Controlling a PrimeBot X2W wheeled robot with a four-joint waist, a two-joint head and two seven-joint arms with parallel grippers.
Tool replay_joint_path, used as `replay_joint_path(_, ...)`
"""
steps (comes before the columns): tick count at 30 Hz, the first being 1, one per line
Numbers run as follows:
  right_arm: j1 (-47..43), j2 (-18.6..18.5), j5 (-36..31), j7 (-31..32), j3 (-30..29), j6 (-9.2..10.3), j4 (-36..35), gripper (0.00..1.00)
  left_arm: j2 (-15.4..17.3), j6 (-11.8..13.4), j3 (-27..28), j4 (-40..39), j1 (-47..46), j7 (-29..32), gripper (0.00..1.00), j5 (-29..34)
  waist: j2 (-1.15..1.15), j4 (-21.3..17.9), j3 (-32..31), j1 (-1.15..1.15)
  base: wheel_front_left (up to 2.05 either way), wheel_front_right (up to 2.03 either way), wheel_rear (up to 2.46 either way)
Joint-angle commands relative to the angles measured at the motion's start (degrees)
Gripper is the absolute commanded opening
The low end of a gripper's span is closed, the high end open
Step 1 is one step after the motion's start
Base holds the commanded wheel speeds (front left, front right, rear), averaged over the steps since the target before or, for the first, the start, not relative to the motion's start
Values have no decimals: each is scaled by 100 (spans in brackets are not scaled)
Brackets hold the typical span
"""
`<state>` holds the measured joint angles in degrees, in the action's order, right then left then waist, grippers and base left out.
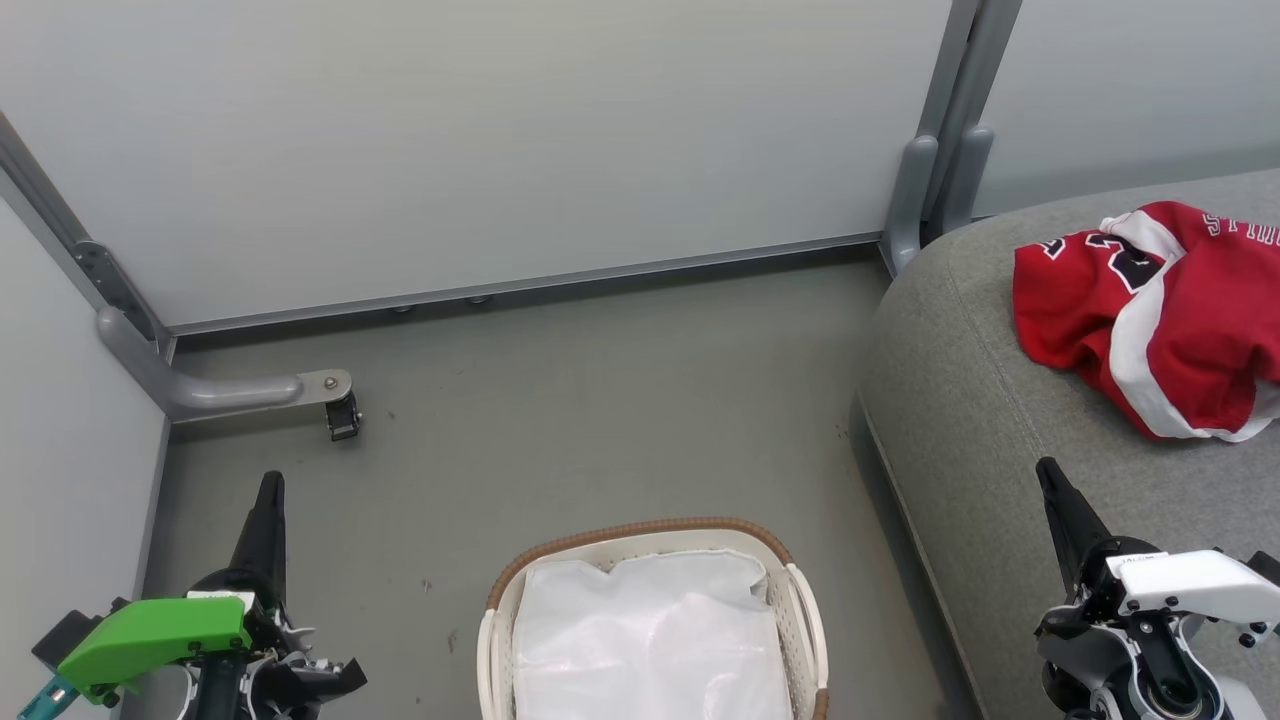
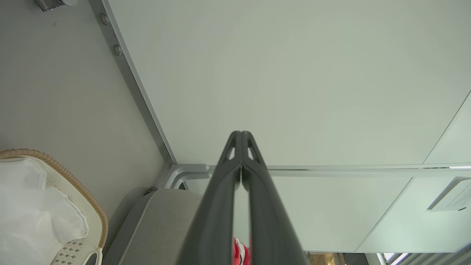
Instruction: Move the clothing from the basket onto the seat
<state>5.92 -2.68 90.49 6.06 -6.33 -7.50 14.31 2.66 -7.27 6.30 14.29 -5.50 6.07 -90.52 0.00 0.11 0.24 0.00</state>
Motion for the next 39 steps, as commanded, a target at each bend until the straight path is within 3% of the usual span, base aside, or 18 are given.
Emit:
replay_joint_path(1, 50, -36, 122, 47, -26, 2, -35, 0, 38, -35, 29, -30, -116, 45, 0, -131, 0, -4, -2, 0, 0, 0, 0)
replay_joint_path(39, 48, -36, 202, 67, -31, 1, -45, 0, 39, -40, 35, -34, -108, 69, 0, -197, 0, -11, -6, 0, 0, 0, 0)
